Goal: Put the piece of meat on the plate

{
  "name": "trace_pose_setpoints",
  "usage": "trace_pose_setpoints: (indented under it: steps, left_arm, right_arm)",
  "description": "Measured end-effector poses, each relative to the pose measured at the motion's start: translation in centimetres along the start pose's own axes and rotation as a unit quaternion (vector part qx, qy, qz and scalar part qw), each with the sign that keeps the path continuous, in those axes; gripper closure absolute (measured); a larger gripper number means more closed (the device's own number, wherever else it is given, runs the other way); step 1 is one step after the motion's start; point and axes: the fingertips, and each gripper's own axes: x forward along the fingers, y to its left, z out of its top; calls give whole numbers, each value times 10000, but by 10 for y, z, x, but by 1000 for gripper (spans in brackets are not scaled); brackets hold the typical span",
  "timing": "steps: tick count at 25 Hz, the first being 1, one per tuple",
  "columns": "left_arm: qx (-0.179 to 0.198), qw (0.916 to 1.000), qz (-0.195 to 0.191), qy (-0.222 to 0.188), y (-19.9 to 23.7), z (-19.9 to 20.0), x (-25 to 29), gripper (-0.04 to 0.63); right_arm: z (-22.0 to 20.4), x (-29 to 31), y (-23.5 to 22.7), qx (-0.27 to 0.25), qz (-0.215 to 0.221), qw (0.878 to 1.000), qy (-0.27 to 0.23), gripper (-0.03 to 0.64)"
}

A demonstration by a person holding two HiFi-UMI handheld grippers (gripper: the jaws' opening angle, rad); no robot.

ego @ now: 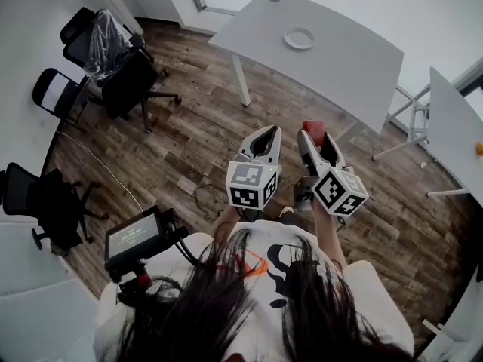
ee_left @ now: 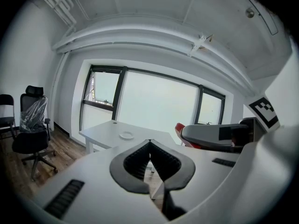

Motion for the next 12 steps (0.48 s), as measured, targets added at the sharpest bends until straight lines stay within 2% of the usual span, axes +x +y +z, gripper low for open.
trace_pose_setpoints:
  steps: [8, 12]
  left_arm:
    - [-29, 9999, -130, 37, 3, -4, -7, 589]
    - [-56, 9997, -230, 53, 24, 2, -5, 589]
  right_arm:
    - [-9, -4, 4, 49, -87, 9999, -6, 295]
    - [-15, 15, 17, 52, -165, 9998, 27, 295]
